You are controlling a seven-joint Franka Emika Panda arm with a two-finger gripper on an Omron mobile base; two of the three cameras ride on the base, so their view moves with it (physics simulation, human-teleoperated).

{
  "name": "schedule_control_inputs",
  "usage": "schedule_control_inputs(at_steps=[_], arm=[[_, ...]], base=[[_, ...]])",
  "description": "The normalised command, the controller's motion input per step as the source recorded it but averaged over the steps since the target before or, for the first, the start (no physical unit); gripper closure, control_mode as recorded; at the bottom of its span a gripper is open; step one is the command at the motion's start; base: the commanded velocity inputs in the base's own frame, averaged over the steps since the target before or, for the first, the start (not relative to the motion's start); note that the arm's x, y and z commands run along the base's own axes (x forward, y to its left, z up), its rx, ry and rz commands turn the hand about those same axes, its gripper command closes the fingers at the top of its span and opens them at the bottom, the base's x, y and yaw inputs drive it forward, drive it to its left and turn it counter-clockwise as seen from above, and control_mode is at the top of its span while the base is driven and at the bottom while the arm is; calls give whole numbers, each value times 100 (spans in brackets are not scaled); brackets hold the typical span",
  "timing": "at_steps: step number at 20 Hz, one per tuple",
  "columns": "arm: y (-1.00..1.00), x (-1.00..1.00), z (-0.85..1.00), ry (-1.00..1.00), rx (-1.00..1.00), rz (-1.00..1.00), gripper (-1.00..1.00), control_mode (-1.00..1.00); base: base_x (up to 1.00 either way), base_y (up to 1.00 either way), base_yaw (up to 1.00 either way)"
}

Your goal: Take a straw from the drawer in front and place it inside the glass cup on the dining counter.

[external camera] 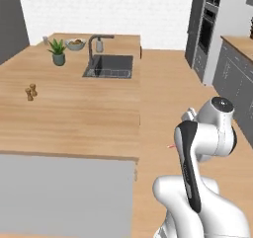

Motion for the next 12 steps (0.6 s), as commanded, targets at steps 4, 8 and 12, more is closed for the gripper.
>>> schedule_control_inputs(at_steps=[4,8,12], arm=[[0,0,0,0,0,0,100,100],[0,0,0,0,0,0,100,100],[0,0,0,0,0,0,100,100]], base=[[24,44,35],[22,57,31],[19,75,19]])
